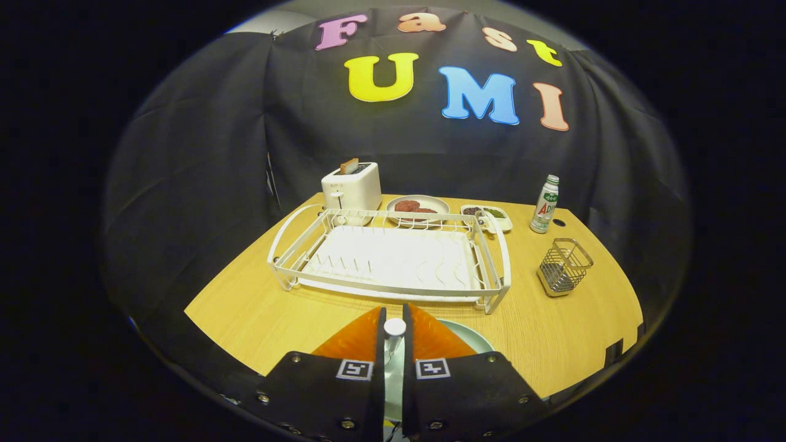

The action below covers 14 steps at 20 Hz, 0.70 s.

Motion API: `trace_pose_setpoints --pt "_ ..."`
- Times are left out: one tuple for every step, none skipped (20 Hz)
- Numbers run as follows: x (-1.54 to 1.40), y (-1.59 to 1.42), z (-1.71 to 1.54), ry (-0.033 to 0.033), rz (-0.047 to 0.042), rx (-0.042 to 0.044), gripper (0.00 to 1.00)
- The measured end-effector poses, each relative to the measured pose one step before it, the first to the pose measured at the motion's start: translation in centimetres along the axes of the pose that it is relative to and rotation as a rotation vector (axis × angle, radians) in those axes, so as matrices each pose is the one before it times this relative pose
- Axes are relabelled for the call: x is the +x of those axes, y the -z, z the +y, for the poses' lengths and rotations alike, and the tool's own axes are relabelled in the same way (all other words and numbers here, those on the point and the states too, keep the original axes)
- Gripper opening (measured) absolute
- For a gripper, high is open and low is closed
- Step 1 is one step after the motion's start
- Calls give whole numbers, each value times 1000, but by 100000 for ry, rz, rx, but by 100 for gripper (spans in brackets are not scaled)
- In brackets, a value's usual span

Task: Take the plate from the dish rack, then take the spoon from the basket and place it into the plate.

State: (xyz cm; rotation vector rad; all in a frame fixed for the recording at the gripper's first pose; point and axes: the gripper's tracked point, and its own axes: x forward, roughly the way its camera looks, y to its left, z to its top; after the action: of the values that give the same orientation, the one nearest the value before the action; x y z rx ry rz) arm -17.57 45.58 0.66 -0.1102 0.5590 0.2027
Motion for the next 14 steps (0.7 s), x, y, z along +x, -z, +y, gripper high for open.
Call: trace_pose_setpoints --pt "-166 -253 -286 612 -356 256 11" --pt "-42 -260 -230 582 -559 63 14" --pt "54 -215 -415 1047 -627 -106 16" --pt "-2 -299 -263 477 -549 -7 20" --pt "-23 -300 -152 51 -680 115 20" --pt "188 -254 -174 -8 -86 56 20" --pt "46 -202 -192 -48 -169 -10 20" --pt "4 -352 -277 197 -552 -200 20" --pt "26 -244 -467 1373 -322 -570 26" --pt "-113 -458 -384 981 -707 -413 33" --pt "69 -390 -179 362 -1067 -60 33" --pt "70 -496 -162 -41 -863 167 33" --pt "106 -279 -141 196 -636 138 33" --pt "73 -234 -251 283 -355 67 33"
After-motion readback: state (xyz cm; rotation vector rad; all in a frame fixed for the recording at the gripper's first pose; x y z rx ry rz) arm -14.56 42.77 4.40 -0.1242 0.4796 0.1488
